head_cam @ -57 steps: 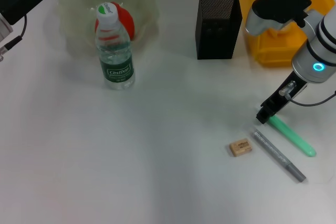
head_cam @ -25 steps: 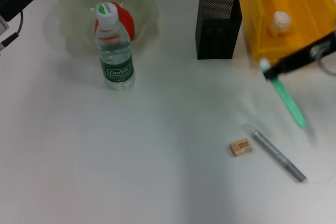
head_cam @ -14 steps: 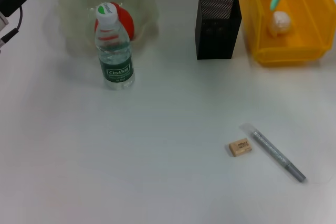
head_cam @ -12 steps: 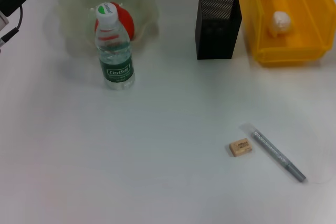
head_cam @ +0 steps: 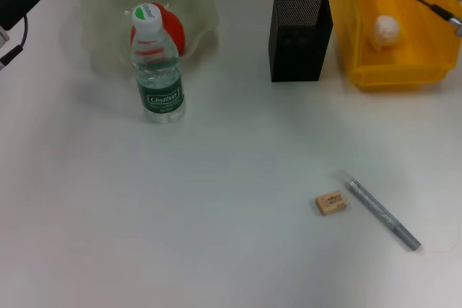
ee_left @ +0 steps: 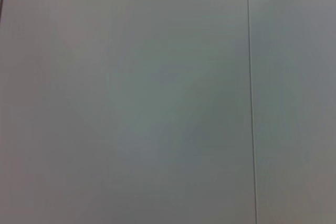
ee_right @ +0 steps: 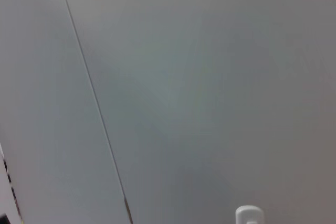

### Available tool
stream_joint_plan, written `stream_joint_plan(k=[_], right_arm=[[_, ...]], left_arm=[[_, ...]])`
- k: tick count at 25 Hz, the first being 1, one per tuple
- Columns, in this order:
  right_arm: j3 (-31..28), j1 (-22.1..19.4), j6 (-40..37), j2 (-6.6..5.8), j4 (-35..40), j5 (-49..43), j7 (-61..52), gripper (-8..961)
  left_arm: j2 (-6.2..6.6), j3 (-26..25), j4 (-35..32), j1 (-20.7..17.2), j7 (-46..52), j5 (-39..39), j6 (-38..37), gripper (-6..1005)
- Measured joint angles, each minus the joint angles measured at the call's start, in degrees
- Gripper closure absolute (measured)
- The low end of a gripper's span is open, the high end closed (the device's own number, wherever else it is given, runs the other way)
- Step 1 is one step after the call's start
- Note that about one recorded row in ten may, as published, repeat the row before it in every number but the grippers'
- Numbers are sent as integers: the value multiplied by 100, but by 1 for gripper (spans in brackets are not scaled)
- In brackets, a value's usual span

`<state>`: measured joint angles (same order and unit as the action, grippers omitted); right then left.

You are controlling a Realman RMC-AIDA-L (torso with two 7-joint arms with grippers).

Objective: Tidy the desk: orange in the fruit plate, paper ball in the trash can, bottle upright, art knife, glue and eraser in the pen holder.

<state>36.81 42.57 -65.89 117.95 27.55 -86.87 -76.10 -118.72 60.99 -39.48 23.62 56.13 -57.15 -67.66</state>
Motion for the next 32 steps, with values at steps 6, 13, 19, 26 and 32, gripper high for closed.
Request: stream_joint_plan(k=[6,13,19,26,32], right_arm=[[377,237,559,44,-255,35,368,732],[394,395,887,111,-491,63,887,726],[426,428,1053,114,-523,45,955,721],[581,421,1052,114,-506,40,959,714],[581,375,1005,114,-486,65,962,709]], left_arm=[[-4,0,3,-104,-40,3,-2,266],[-2,0,13,-163,-41,3,-21,266],[-2,10,82,-221,-37,55,-170,267],[-4,8,155,-255,-29,163,-366,267],[-2,4,155,-295,-2,229,-465,267]])
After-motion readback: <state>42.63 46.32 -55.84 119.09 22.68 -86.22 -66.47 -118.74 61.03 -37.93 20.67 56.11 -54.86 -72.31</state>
